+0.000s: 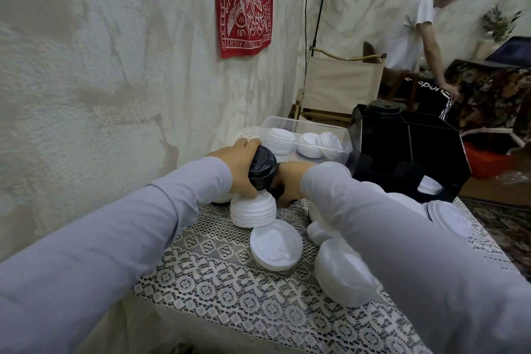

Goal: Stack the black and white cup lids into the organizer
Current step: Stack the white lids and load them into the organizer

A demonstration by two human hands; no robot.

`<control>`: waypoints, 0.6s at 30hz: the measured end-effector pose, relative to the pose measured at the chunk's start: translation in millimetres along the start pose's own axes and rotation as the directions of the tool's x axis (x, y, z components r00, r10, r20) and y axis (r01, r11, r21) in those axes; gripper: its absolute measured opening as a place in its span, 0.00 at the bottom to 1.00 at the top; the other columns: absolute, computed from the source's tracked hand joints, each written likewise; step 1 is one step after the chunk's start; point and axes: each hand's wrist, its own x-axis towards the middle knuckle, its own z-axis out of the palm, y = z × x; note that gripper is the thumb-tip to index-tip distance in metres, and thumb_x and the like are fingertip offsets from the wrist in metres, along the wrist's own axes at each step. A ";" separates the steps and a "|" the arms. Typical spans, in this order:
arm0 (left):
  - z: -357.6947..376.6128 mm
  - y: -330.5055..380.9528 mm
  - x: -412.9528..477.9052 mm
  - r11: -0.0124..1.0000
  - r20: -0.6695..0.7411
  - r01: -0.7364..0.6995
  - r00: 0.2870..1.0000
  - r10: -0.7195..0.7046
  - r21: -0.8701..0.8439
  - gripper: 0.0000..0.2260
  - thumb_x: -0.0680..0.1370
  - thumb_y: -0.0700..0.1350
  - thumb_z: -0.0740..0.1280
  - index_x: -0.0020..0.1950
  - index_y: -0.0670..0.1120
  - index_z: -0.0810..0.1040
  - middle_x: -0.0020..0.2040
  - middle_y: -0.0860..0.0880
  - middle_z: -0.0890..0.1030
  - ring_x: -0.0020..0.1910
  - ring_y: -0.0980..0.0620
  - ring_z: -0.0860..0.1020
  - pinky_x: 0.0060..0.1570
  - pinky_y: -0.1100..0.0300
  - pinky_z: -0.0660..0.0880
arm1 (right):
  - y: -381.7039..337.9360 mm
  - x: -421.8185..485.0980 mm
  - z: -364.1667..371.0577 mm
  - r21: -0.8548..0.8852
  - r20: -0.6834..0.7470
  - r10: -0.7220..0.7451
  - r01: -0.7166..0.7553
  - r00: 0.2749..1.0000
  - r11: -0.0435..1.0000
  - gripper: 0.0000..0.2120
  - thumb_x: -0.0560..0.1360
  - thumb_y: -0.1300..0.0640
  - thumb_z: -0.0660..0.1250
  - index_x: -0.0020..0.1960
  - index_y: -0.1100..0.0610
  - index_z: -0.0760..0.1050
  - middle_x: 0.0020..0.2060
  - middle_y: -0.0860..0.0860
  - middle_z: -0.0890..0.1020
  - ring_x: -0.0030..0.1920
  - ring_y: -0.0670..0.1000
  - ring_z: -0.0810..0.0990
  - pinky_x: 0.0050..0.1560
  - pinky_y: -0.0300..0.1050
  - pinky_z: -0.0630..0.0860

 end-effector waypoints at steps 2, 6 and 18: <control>0.4 -2.2 -0.9 1.000 0.007 0.005 1.000 -0.005 0.004 0.45 0.64 0.53 0.75 0.74 0.51 0.52 0.65 0.48 0.65 0.56 0.43 0.74 0.54 0.47 0.75 | -3.7 7.0 7.6 -0.048 0.090 0.010 -0.006 0.996 0.999 0.14 0.68 0.48 0.73 0.51 0.53 0.79 0.47 0.51 0.80 0.48 0.54 0.77 0.47 0.45 0.75; 0.6 -6.1 -1.8 1.000 0.006 0.007 1.000 -0.007 0.008 0.45 0.64 0.53 0.76 0.73 0.51 0.53 0.66 0.48 0.65 0.57 0.43 0.74 0.54 0.47 0.75 | 2.2 11.6 14.1 -0.025 0.076 0.041 -0.039 0.996 0.999 0.16 0.70 0.53 0.72 0.57 0.54 0.80 0.51 0.53 0.80 0.53 0.56 0.78 0.48 0.45 0.76; -7.0 -5.0 -4.9 1.000 -0.048 -0.008 0.999 0.007 -0.014 0.47 0.64 0.54 0.76 0.75 0.52 0.51 0.67 0.49 0.64 0.57 0.44 0.74 0.54 0.49 0.75 | 40.8 -13.1 -6.4 0.988 -0.098 0.402 0.041 0.911 0.148 0.09 0.77 0.61 0.64 0.49 0.68 0.77 0.39 0.56 0.78 0.40 0.52 0.77 0.43 0.44 0.76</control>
